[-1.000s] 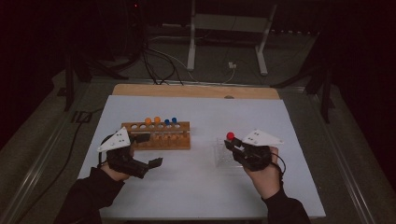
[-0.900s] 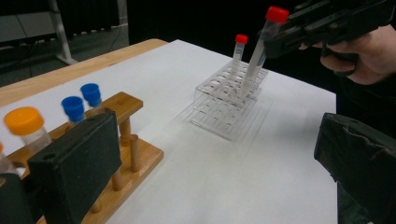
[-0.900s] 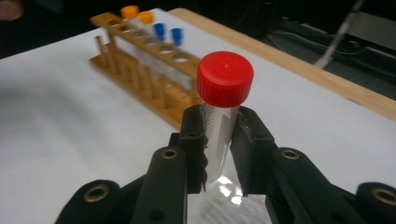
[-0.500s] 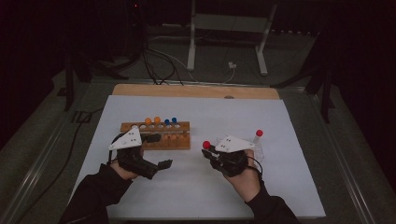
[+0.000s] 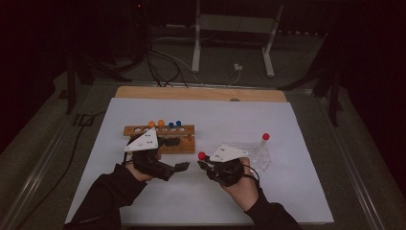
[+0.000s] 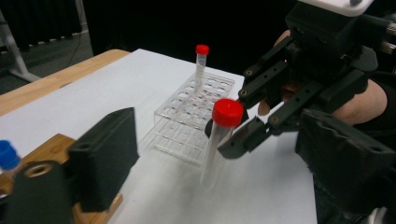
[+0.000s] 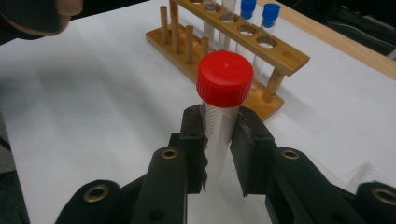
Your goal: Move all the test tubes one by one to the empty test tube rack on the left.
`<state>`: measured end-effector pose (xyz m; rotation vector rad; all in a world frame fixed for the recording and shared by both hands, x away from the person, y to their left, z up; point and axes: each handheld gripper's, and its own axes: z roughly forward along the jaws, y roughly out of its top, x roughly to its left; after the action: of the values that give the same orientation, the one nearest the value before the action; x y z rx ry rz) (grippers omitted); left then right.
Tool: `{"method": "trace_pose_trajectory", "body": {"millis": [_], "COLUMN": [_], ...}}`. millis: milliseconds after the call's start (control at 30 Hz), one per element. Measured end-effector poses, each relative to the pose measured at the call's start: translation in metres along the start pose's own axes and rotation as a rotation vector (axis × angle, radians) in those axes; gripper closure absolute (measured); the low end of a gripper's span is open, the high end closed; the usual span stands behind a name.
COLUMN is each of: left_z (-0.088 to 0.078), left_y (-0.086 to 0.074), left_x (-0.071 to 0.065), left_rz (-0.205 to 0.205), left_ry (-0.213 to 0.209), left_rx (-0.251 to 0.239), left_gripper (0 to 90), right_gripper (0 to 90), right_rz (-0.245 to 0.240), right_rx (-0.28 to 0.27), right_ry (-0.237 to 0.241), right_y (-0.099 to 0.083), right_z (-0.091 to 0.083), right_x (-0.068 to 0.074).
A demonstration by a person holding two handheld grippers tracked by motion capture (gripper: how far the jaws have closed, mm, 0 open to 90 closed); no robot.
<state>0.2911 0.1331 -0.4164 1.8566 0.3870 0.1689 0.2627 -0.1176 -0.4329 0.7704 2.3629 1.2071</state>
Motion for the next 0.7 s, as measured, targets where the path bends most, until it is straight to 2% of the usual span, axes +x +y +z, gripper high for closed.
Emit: {"method": "trace_pose_trajectory", "body": {"millis": [167, 467, 700], "left_z": [0.010, 0.023, 0.031], "left_y": [0.002, 0.001, -0.002], "left_x": [-0.003, -0.005, -0.005], "left_rz": [0.011, 0.030, 0.031], "left_ry": [-0.012, -0.018, -0.018], "left_rx": [0.005, 0.013, 0.023], "left_gripper": [22.9, 46.6, 57.3], "right_gripper": [75.2, 75.2, 75.2], "right_rz": [-0.004, -0.008, -0.005], "right_rx": [0.004, 0.001, -0.008], "right_ry": [0.010, 0.019, 0.020], "right_y": [0.000, 0.001, 0.002], "right_z": [0.002, 0.003, 0.000], "right_x": [0.003, 0.006, 0.006]}}
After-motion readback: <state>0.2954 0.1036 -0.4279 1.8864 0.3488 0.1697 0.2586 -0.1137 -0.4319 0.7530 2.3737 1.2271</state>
